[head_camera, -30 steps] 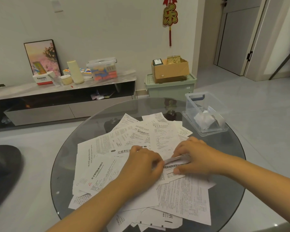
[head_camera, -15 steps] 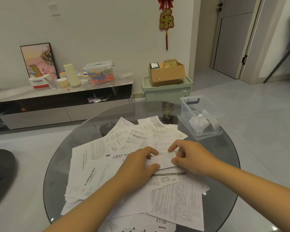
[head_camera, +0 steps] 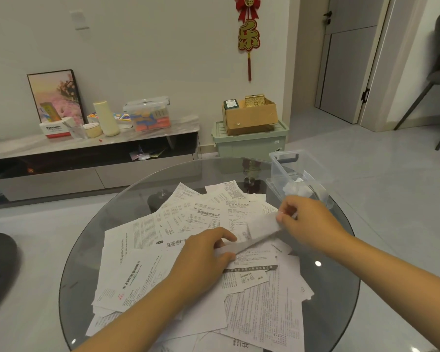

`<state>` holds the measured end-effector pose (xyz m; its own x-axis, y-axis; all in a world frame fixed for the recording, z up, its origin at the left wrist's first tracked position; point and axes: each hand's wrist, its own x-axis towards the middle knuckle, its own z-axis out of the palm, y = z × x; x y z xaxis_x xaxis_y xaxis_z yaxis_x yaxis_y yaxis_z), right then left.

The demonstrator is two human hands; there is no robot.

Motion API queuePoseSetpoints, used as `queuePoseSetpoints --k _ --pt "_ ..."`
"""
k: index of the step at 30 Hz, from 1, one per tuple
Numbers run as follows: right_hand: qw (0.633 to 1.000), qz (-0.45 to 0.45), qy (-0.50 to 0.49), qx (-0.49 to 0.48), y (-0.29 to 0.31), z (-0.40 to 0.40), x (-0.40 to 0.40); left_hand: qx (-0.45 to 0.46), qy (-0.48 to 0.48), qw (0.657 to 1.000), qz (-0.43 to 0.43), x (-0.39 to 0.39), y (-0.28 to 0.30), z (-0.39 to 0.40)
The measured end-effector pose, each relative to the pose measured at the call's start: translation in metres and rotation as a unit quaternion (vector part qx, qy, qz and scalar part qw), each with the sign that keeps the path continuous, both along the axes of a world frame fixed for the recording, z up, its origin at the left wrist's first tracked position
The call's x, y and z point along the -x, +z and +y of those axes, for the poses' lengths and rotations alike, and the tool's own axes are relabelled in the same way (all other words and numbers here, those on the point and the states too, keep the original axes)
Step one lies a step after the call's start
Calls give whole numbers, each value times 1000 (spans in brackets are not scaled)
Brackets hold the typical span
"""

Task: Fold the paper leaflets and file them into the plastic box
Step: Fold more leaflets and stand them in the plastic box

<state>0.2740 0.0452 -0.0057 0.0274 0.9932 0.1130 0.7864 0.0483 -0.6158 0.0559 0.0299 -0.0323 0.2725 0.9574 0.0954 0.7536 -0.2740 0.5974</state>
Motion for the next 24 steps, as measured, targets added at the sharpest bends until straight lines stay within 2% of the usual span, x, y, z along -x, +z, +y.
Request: queuePoseSetpoints --k 3,5,10,14,24 --pt "996 38 -52 -64 5 1 -5 -34 -56 997 45 1 -3 -1" --pt "992 86 -49 -74 9 -1 -4 -21 -79 996 35 0 -3 -4" --pt "991 135 13 9 1 -9 6 6 -36 999 -39 -1 -3 -5" --pt "980 177 33 79 -8 -12 15 -8 -6 998 -56 -3 -1 -2" --pt "987 91 46 121 -20 -14 26 -38 -101 992 60 -4 -8 -2"
